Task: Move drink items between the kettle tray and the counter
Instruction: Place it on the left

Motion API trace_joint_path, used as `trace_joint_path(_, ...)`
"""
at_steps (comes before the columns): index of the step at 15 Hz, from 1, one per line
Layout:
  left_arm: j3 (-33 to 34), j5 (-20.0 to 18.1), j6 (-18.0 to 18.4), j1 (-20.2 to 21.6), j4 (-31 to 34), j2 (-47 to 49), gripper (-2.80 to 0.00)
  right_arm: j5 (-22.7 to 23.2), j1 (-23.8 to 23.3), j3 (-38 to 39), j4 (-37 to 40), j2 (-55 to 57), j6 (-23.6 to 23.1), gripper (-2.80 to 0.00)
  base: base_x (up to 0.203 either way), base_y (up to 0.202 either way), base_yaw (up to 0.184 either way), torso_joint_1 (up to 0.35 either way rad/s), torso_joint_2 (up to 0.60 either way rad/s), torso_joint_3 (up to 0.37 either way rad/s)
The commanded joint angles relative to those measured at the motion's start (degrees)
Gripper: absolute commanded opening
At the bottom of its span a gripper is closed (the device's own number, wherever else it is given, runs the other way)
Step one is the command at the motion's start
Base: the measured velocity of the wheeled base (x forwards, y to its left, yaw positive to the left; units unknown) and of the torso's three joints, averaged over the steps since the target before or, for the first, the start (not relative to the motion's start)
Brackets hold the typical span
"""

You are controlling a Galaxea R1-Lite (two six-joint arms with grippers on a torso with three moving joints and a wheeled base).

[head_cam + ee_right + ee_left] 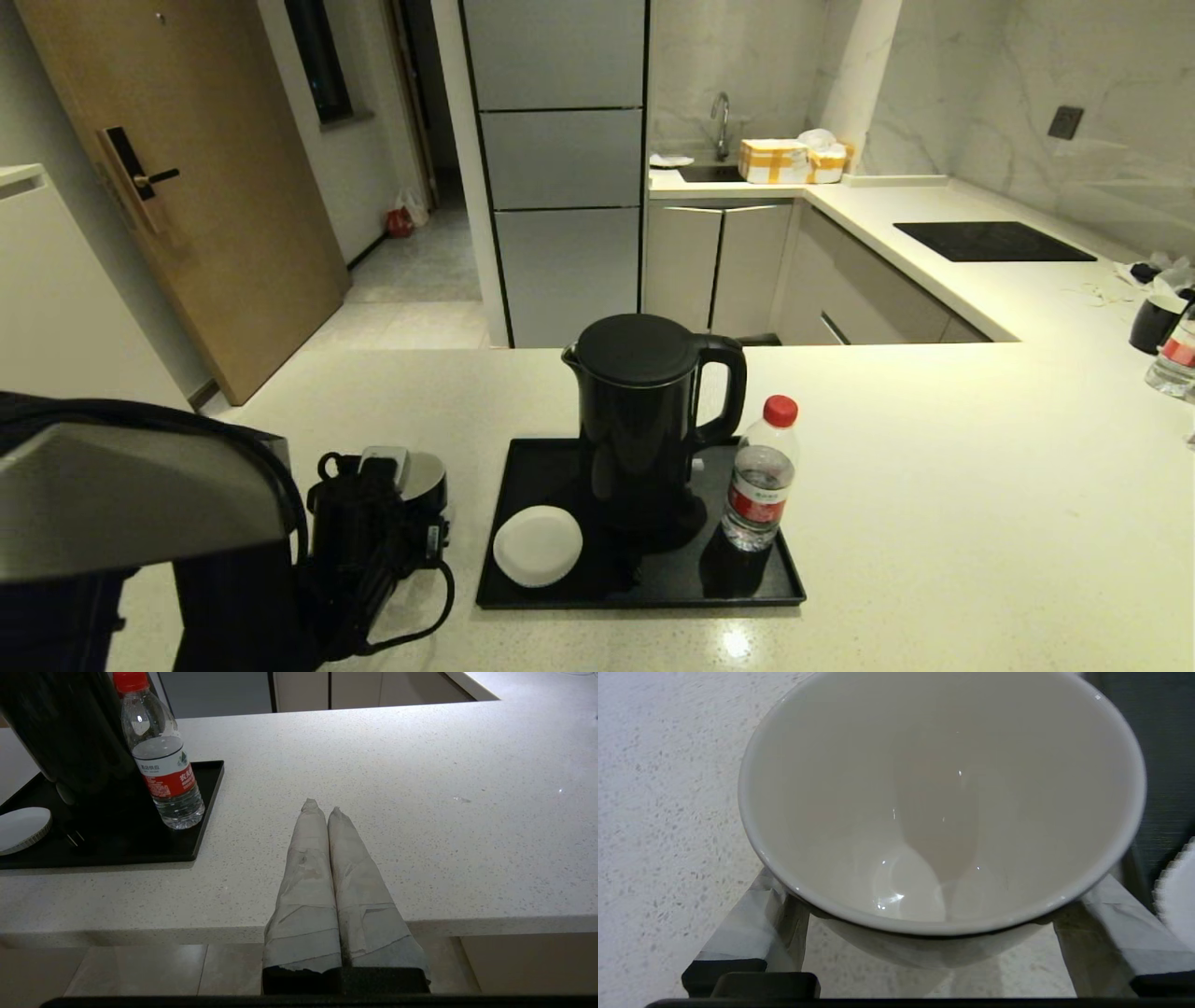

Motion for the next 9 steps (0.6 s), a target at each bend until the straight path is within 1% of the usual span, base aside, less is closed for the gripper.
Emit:
trace_joint_path(1, 0.7, 0.2, 0.2, 0.0, -3.3, 5.2, -2.8, 0.0, 0.0, 0.1, 0.0, 0.0, 0.0, -2.8, 0.0, 0.0, 0.0, 0.0, 0.0, 0.0)
trace_joint_path(3, 1.2, 0.1, 0.2, 0.1, -5.4, 6.4, -2.8, 0.0, 0.1, 0.1, 0.0, 0.0, -0.1, -2.8, 0.0, 0.0, 0.0, 0.0, 0.0, 0.0)
trace_joint_path(4, 1.6, 0.2, 0.3, 0.0, -5.4, 6.4, -0.45, 0.0, 0.0, 0.1, 0.0, 0.0, 0.0, -2.8, 0.0, 0.0, 0.0, 0.0, 0.0, 0.0)
trace_joint_path(5, 2.0, 0.2, 0.3, 0.0, -5.6, 6.3, 0.0, 0.0, 0.0, 0.1, 0.0, 0.0, 0.0, -2.8, 0.0, 0.0, 0.0, 0.0, 0.0, 0.0)
trace_joint_path(9, 2.7, 0.0, 0.2, 0.0, -5.9, 5.7, 0.0, 0.0, 0.0, 0.1, 0.0, 0.0, 0.0, -2.8, 0.0, 0.0, 0.0, 0.0, 0.0, 0.0)
